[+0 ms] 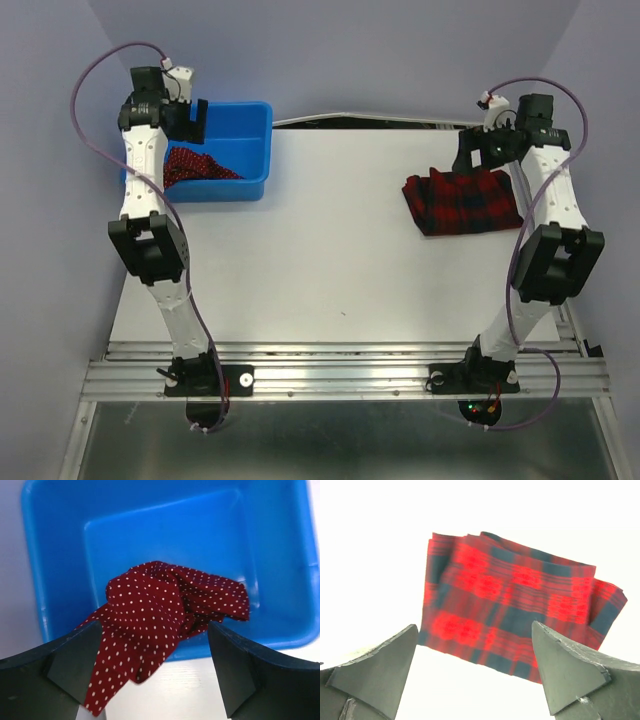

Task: Fold and stack the skirts
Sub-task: Grab the skirt from the pile

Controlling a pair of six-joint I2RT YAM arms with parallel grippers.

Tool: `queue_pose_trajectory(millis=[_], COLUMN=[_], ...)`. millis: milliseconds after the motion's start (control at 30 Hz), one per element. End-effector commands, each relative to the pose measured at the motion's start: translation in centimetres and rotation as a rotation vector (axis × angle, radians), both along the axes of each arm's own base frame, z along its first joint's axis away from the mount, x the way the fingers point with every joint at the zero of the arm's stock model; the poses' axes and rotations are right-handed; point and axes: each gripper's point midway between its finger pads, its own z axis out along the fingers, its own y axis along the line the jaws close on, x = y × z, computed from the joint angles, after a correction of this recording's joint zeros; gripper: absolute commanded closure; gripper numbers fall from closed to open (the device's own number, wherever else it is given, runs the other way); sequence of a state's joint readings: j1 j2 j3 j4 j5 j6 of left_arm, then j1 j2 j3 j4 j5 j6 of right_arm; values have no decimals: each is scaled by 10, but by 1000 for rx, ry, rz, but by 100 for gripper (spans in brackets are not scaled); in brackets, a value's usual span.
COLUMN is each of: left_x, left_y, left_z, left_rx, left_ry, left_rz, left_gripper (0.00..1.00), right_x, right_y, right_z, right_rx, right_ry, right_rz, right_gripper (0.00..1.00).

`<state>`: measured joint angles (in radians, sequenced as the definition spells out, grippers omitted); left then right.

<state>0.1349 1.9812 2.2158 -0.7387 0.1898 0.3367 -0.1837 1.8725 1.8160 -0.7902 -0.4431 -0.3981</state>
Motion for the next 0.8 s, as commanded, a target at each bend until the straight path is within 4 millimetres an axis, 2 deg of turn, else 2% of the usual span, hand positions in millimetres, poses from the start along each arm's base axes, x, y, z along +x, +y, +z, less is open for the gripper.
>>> queue_pose_trajectory(millis=[0, 33, 100, 133, 167, 267, 333, 367, 433, 467, 567, 633, 667, 700, 767], left_x=[10, 13, 16, 17, 17, 16, 17, 18, 22, 24, 32, 37, 35, 29, 22], left_y=[20, 23, 28, 33, 36, 43, 44, 44, 41, 40, 33, 27, 22, 12, -2], left_z=[-54, -71, -92, -105, -115, -138, -146, -152, -146, -141, -97, -57, -23, 21, 72], left_rx=[77, 77, 84, 100, 106, 125, 129, 127, 110, 103, 70, 47, 33, 10, -27], left_ry=[142, 174, 208, 234, 251, 294, 304, 315, 302, 291, 183, 80, 7, -91, -216], left_rz=[34, 49, 73, 97, 117, 143, 145, 145, 142, 139, 126, 106, 94, 58, 7], left_gripper=[2, 2, 2, 4, 4, 7, 14, 28, 48, 66, 100, 100, 100, 100, 100], right_x=[-36, -49, -63, -74, -81, -91, -96, -98, -100, -100, -100, -100, -100, -101, -101], right_y=[41, 46, 57, 62, 70, 72, 72, 72, 73, 73, 73, 76, 77, 80, 83], right_z=[36, 35, 34, 24, 29, 22, 17, 15, 15, 16, 20, 24, 26, 29, 33], right_rx=[146, 162, 208, 231, 247, 253, 253, 253, 255, 256, 259, 275, 283, 297, 318], right_ry=[19, 35, 50, 85, 78, 91, 106, 112, 117, 118, 109, 104, 102, 99, 97], right_rz=[95, 107, 148, 160, 181, 182, 175, 178, 180, 179, 175, 179, 182, 192, 196], right_gripper=[0, 0, 0, 0, 0, 0, 0, 0, 0, 0, 0, 0, 0, 0, 0])
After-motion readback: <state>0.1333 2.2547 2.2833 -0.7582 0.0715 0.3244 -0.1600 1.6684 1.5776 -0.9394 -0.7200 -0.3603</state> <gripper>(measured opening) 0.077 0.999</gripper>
